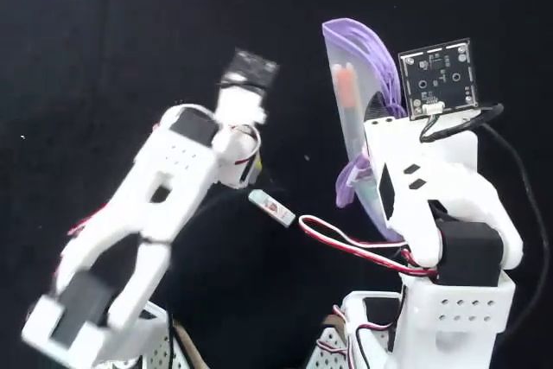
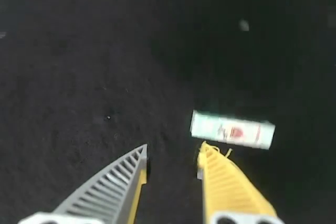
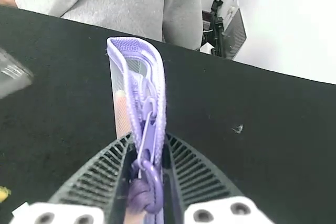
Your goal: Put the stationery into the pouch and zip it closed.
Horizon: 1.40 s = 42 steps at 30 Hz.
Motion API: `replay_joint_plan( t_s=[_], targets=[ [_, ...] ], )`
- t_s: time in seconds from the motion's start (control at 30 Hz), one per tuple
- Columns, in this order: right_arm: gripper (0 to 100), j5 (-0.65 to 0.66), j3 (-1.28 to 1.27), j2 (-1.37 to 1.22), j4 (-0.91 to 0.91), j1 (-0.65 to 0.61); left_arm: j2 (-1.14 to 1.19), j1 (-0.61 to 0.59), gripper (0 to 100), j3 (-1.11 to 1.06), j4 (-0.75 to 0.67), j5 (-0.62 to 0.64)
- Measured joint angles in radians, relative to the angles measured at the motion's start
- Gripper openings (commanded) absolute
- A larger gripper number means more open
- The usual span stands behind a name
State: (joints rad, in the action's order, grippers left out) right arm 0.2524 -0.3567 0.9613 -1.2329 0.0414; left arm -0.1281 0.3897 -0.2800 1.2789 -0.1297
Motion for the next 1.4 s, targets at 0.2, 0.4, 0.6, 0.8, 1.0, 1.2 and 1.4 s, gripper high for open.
replay_joint_plan(
  t_s=[0.2,0.4,0.6,0.8,1.0,1.2,1.4],
  targets=[
    [1.3,-0.002,0.0,0.0,0.0,0.0,0.259,0.008,15,0.164,0.086,-0.301],
    [1.4,0.0,0.0,0.0,0.0,0.0,0.377,0.103,11,0.206,0.095,-0.574],
    [1.4,0.0,0.0,0.0,0.0,0.0,0.385,0.163,11,0.218,0.095,-0.724],
    [1.4,0.0,0.0,0.0,0.0,0.0,0.385,0.183,19,0.219,0.049,-0.773],
    [1.4,0.0,0.0,0.0,0.0,0.0,0.385,0.181,19,0.226,0.028,-0.804],
    [1.4,0.0,0.0,0.0,0.0,0.0,0.434,0.186,19,0.25,0.026,-0.888],
    [1.4,0.0,0.0,0.0,0.0,0.0,0.546,0.186,19,0.321,0.029,-0.893]
  ],
)
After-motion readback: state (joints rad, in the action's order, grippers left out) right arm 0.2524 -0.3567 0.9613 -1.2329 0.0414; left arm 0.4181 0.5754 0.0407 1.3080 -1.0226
